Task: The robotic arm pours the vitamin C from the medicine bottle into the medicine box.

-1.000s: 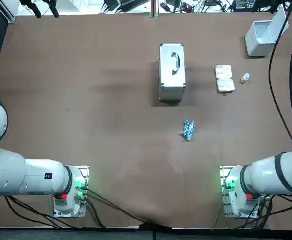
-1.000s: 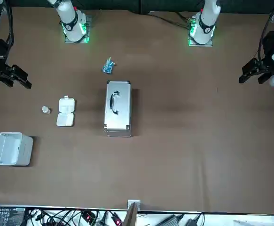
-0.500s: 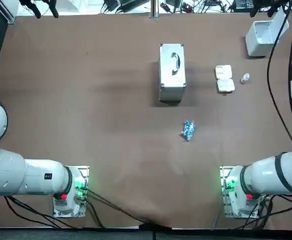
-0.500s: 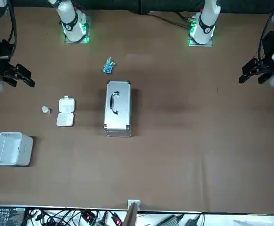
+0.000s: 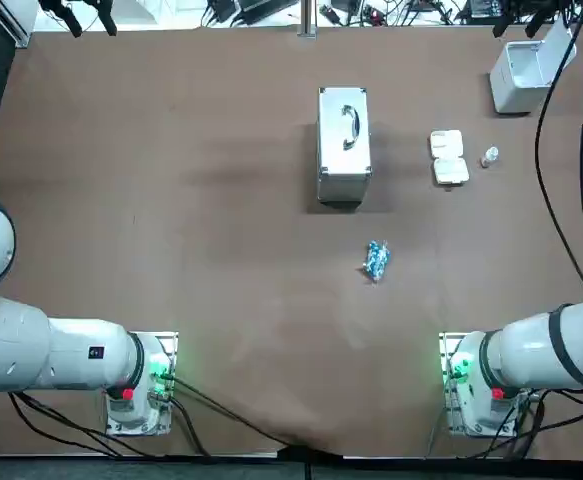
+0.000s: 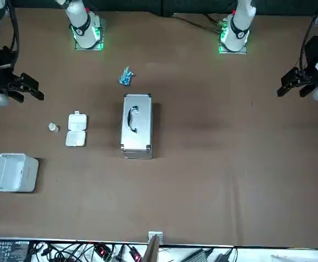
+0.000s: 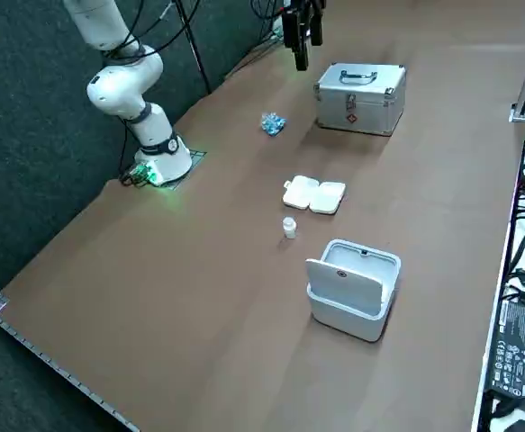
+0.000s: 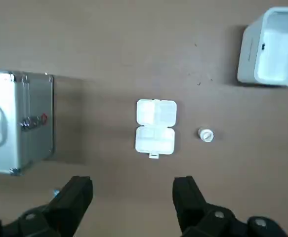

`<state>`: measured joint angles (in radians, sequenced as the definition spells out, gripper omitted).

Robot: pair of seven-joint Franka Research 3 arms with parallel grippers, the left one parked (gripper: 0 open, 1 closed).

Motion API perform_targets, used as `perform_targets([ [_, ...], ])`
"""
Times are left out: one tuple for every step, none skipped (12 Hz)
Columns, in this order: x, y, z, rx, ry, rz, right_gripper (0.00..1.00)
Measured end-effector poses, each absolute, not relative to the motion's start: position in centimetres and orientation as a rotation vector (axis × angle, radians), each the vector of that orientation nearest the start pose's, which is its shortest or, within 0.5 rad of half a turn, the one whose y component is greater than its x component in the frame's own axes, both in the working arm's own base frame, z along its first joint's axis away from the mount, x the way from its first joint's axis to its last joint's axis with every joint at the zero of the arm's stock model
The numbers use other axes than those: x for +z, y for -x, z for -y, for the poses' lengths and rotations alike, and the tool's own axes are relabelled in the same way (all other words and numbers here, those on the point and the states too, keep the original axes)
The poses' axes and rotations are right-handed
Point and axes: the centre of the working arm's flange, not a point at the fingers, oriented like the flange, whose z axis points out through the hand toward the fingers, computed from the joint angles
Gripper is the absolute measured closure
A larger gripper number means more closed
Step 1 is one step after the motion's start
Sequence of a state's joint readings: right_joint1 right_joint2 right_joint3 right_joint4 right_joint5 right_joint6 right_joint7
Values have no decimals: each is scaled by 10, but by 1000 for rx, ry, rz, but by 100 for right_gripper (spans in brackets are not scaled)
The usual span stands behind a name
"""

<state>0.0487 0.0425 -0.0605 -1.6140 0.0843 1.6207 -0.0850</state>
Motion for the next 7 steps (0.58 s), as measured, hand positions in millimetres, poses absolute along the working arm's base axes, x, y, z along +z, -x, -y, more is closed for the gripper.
perform_targets([
  [582, -571, 4, 53, 3053, 152, 0],
  [580, -571, 12, 56, 3050, 185, 0],
  [578, -572, 20, 58, 3046, 206, 0],
  [576, -573, 27, 60, 3042, 223, 0],
  [574, -573, 34, 60, 3037, 252, 0],
  [573, -573, 40, 60, 3029, 292, 0],
  [571, -574, 46, 57, 3010, 343, 0],
])
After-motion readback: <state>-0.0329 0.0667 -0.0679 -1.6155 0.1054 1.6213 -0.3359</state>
